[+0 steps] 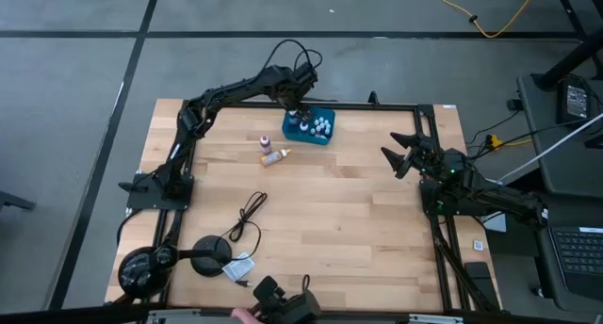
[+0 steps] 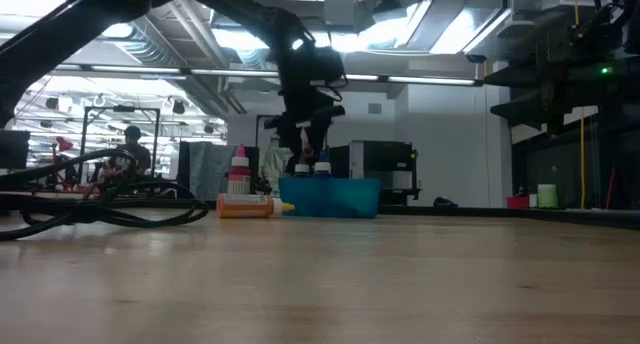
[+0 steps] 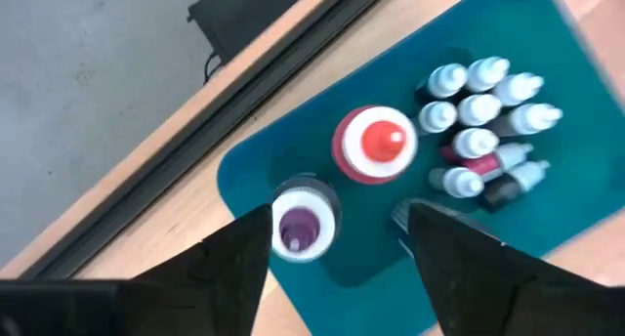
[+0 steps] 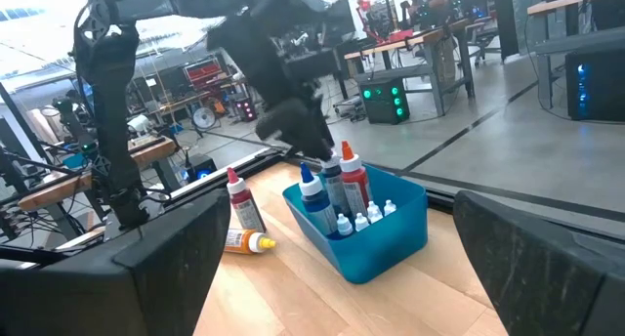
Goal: Pick & Place food coloring
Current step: Put the large purple food coloring bottle into the blue container, then put the large red food coloring bottle into the blue container
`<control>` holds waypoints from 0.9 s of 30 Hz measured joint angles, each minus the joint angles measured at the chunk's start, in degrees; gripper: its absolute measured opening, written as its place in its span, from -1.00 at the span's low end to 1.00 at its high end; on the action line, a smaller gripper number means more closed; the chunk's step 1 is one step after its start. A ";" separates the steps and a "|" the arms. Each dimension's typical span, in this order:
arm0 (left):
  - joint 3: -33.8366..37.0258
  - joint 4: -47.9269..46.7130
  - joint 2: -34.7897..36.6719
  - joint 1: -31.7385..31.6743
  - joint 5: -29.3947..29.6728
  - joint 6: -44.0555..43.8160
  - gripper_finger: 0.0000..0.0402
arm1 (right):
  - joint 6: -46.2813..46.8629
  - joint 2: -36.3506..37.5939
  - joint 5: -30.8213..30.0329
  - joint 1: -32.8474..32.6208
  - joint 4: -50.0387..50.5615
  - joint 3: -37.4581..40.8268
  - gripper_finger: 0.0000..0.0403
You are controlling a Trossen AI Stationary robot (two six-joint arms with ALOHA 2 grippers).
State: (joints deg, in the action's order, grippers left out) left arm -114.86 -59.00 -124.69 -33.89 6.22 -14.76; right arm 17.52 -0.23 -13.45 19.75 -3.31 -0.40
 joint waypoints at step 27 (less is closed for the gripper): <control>26.04 -3.55 25.20 7.67 0.62 3.55 0.78 | -0.01 0.00 0.01 0.01 0.00 0.00 0.95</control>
State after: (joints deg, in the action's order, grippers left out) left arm -88.81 -62.55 -99.49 -26.22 6.84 -11.21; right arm 17.51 -0.23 -13.44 19.76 -3.31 -0.40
